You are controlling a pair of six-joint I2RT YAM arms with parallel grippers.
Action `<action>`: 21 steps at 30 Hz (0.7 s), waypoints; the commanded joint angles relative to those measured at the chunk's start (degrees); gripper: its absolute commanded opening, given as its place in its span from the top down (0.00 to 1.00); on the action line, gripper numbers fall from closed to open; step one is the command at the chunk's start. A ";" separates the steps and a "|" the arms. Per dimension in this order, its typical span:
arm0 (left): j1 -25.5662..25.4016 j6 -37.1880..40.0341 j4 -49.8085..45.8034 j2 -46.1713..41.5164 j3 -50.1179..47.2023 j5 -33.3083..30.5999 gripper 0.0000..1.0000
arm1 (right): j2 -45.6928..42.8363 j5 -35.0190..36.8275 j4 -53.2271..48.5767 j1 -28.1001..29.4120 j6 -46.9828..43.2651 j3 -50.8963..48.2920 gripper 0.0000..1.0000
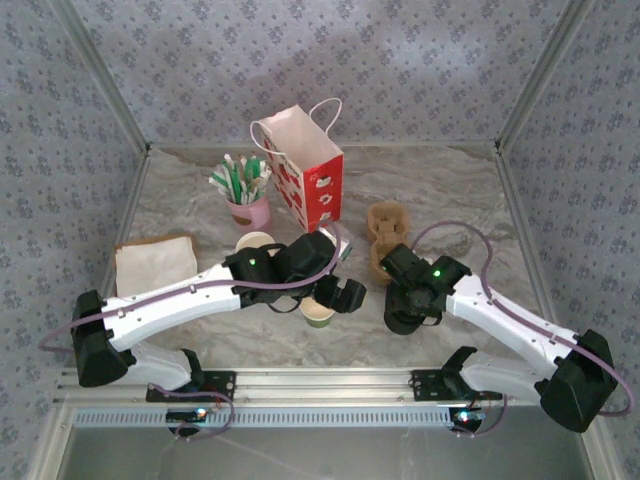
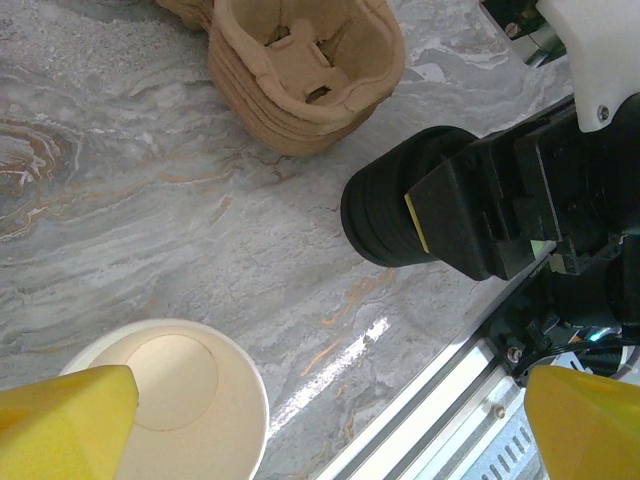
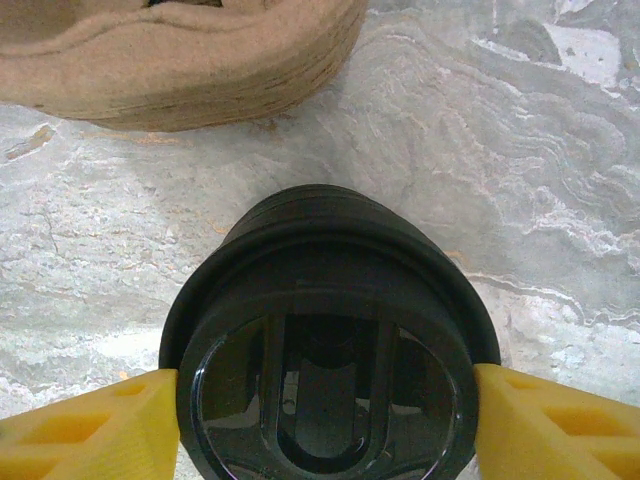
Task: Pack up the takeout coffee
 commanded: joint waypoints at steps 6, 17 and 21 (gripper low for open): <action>-0.35 0.00 0.83 -2.52 -1.20 -1.54 0.01 | -0.14 1.72 -3.44 0.75 1.78 2.25 0.29; -0.26 0.07 1.02 -2.37 -1.35 -1.86 0.00 | -1.42 0.34 -4.07 0.83 1.89 3.01 0.29; -0.26 0.08 1.01 -2.26 -1.33 -1.89 0.00 | -0.64 -1.13 -3.29 0.70 1.85 1.34 0.28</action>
